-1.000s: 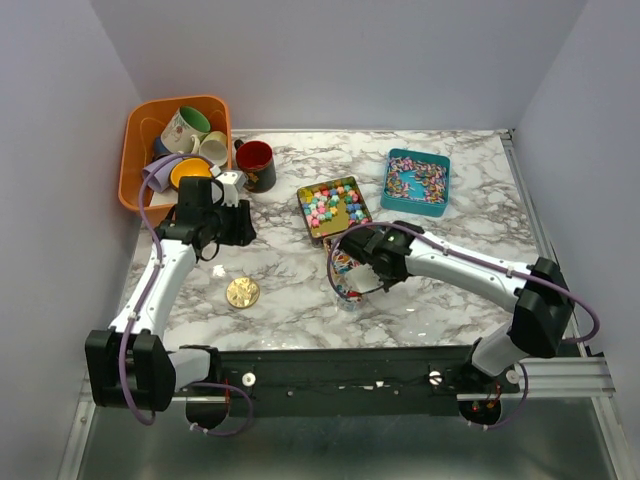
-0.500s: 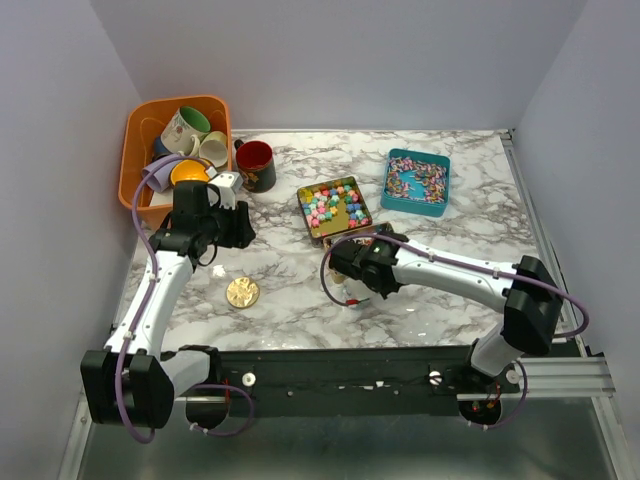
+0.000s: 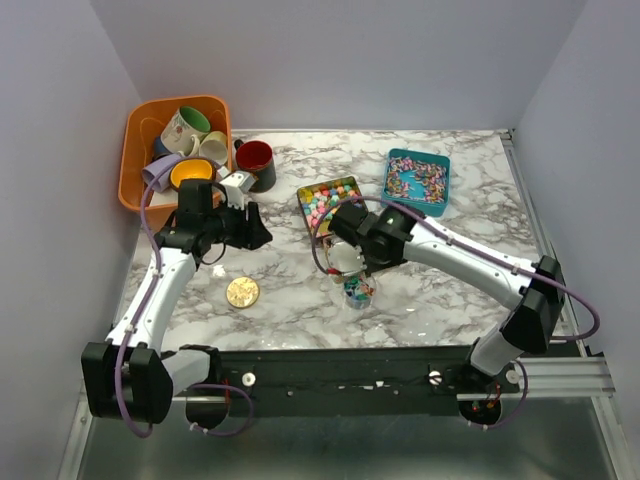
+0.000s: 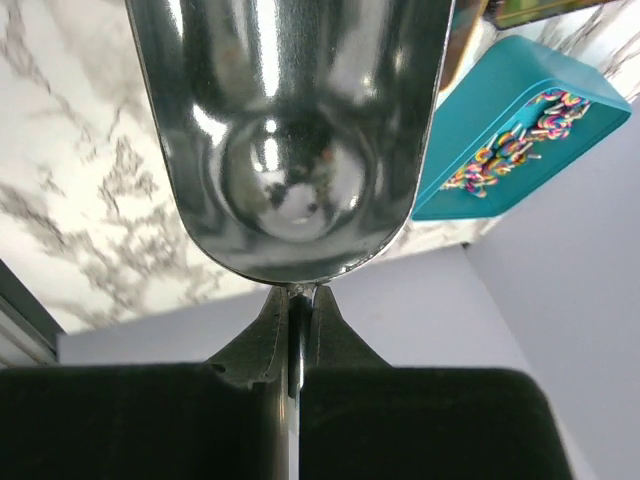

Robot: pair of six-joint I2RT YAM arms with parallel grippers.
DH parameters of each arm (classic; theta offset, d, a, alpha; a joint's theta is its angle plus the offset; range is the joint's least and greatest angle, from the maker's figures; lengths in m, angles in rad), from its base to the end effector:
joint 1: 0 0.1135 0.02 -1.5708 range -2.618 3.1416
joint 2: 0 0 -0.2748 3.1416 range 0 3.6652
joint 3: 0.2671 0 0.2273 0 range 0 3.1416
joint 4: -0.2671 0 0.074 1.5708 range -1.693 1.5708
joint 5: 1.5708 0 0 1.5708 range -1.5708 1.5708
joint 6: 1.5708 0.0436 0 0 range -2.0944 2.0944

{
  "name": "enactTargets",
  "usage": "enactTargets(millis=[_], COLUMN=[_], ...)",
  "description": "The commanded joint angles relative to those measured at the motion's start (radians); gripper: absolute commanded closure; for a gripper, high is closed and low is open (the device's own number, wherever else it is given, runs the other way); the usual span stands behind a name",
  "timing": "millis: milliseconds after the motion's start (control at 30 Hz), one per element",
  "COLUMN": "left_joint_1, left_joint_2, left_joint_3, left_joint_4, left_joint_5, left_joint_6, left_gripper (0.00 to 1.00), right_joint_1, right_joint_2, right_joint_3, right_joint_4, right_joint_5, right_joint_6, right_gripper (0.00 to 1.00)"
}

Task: Pack the candies
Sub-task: Place the fake candies in the packing bottle.

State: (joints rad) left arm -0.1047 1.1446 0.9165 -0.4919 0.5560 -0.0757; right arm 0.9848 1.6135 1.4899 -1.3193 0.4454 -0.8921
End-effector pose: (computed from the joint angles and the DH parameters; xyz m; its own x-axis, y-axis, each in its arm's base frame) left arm 0.2134 -0.0456 0.2994 -0.6904 0.0080 -0.7233 0.4324 0.8062 -0.4039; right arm 0.1656 0.2155 0.3081 0.2172 -0.9429 0.2525 -0.8799 -0.3012 -0.3675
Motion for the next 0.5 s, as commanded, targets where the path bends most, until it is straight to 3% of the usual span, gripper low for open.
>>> enactTargets(millis=[0, 100, 200, 233, 300, 400, 467], left_joint_1=[-0.056, -0.078, -0.108, -0.116, -0.118, -0.116, -0.106], left_joint_2=[-0.016, 0.022, 0.101, 0.125, 0.206, 0.309, 0.355], left_joint_3=[-0.016, -0.002, 0.019, 0.030, 0.070, 0.137, 0.175], left_joint_4=[0.165, 0.245, 0.309, 0.320, 0.360, 0.389, 0.418], left_joint_5=[0.243, 0.303, 0.361, 0.370, 0.413, 0.432, 0.446], left_joint_6=[-0.109, -0.192, -0.254, -0.284, -0.334, -0.438, -0.527], left_gripper=[0.61, 1.00, 1.00, 0.93, 0.52, 0.38, 0.37], right_joint_1=[-0.118, -0.181, -0.241, -0.248, -0.258, -0.262, -0.261], right_joint_2=[0.040, 0.083, 0.141, 0.152, 0.174, 0.189, 0.194], right_joint_3=[0.104, 0.182, 0.263, 0.271, 0.282, 0.277, 0.268], right_joint_4=[0.090, 0.129, 0.161, 0.178, 0.227, 0.278, 0.305], right_joint_5=[-0.226, -0.321, -0.415, -0.424, -0.433, -0.439, -0.439], right_joint_6=[0.071, 0.088, 0.084, 0.079, 0.055, 0.035, 0.021], right_gripper=[0.99, 0.99, 0.99, 0.99, 0.99, 0.99, 0.99])
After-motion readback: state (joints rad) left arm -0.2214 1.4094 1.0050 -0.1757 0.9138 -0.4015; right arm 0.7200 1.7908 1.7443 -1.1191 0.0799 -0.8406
